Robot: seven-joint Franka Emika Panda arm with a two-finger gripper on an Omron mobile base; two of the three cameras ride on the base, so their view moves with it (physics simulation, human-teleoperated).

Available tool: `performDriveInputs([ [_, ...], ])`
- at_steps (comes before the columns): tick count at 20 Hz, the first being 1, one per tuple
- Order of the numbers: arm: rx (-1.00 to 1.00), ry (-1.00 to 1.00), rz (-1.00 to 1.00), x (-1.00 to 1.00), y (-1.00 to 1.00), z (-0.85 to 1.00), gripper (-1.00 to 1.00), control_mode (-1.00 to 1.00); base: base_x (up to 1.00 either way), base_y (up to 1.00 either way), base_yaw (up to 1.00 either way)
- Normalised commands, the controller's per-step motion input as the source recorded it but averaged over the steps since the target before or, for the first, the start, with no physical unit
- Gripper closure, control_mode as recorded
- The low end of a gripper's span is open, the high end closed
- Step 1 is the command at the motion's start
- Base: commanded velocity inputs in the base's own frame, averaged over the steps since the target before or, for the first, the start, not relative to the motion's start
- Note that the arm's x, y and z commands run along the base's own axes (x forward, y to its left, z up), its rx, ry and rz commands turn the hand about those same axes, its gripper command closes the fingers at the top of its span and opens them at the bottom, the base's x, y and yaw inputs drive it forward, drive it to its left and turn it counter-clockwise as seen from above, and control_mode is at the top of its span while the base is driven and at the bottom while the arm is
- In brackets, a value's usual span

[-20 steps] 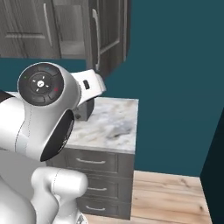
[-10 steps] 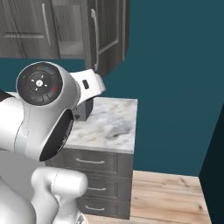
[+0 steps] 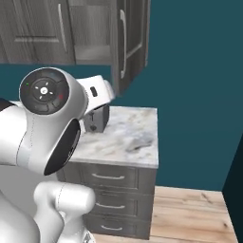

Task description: Close all open cabinet doors.

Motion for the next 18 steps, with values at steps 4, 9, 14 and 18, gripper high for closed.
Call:
performDriveInputs([
  [4,0.00,0.00,0.00,0.00,0.00,0.00,-1.00,1.00,0.47,0.49,-0.07],
  [9,0.00,0.00,0.00,0.00,0.00,0.00,-1.00,1.00,0.69,0.17,-0.05],
  [14,0.00,0.00,0.00,0.00,0.00,0.00,-1.00,1.00,0.71,0.00,-0.03],
  [18,0.00,0.00,0.00,0.00,0.00,0.00,-1.00,1.00,0.72,0.02,-0.04],
])
